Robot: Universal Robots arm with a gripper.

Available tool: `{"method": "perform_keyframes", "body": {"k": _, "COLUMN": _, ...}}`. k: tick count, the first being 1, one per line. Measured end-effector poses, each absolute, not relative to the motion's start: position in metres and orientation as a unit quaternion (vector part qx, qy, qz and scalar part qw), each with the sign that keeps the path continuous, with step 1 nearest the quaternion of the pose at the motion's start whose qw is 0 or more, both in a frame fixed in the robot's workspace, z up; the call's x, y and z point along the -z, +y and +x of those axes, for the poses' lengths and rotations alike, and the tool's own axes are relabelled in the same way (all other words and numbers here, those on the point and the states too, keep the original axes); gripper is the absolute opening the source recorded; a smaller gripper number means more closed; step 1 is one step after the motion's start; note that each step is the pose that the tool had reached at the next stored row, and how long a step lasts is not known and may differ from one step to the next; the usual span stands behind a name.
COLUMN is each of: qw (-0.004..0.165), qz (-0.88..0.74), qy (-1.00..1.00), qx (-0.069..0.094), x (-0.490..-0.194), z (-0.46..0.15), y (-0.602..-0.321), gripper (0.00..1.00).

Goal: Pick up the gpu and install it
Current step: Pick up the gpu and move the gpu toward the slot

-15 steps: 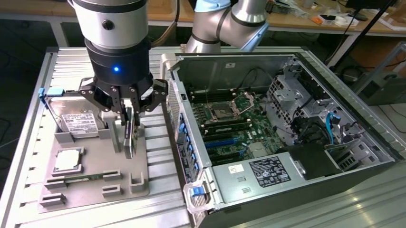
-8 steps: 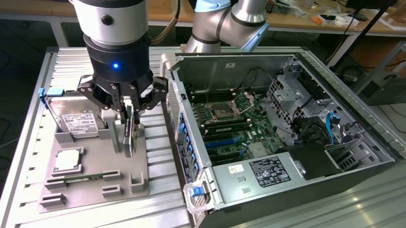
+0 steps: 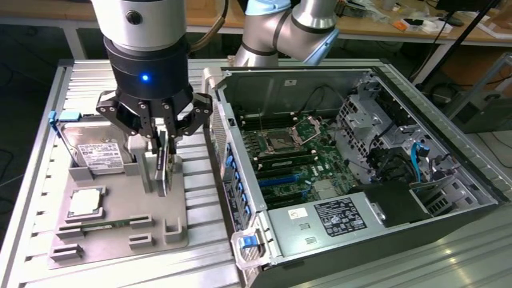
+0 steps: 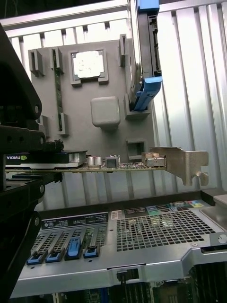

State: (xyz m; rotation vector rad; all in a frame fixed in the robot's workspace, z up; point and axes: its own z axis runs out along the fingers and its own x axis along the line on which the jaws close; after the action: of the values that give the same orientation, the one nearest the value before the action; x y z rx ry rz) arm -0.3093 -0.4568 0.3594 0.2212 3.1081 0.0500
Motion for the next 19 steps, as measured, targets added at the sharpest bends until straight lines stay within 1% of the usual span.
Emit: {"method": "perform_keyframes", "body": {"k": 19, "qw": 0.012, "qz": 0.071, "qy": 0.997, "qx": -0.016, "x": -0.376, "z": -0.309, "y": -0.457, "gripper": 0.27}}
